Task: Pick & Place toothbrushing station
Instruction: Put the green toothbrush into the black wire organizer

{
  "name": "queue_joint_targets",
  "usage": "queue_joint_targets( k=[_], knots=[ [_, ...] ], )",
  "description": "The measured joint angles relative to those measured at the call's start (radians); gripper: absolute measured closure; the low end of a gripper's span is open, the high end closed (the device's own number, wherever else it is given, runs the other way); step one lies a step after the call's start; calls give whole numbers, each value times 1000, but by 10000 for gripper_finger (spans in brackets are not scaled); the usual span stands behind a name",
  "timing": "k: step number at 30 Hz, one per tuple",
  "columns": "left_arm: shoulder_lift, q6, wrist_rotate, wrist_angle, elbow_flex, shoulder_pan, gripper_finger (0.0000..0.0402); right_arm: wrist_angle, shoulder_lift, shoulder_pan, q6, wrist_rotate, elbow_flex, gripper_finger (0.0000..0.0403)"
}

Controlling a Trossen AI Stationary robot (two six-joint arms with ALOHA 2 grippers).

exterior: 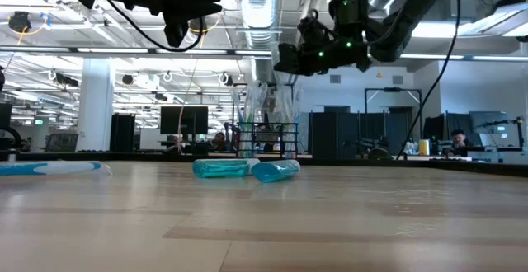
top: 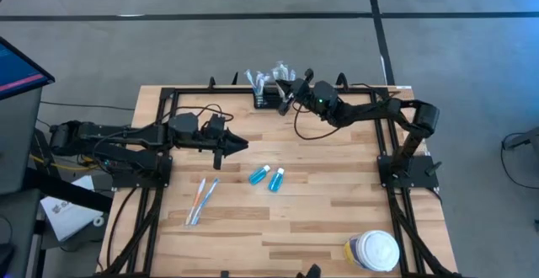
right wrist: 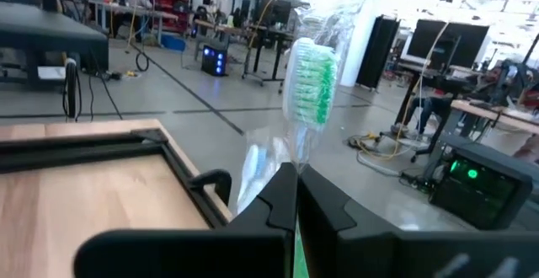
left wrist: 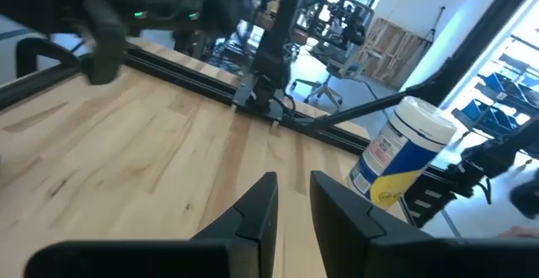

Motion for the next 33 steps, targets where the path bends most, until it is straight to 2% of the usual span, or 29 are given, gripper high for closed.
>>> queue_joint_targets(
  k=[11, 16, 33],
  knots=[
    [0, 36, 0, 0, 0, -56, 334, 37, 25, -32, 2, 1, 1, 403],
    [0, 47, -41, 1, 0, -71, 334, 38, 25, -56, 33, 1, 1, 403],
    [0, 52, -50, 2, 0, -72, 334, 19, 34, -79, 48, -25, 0, 403]
  ],
)
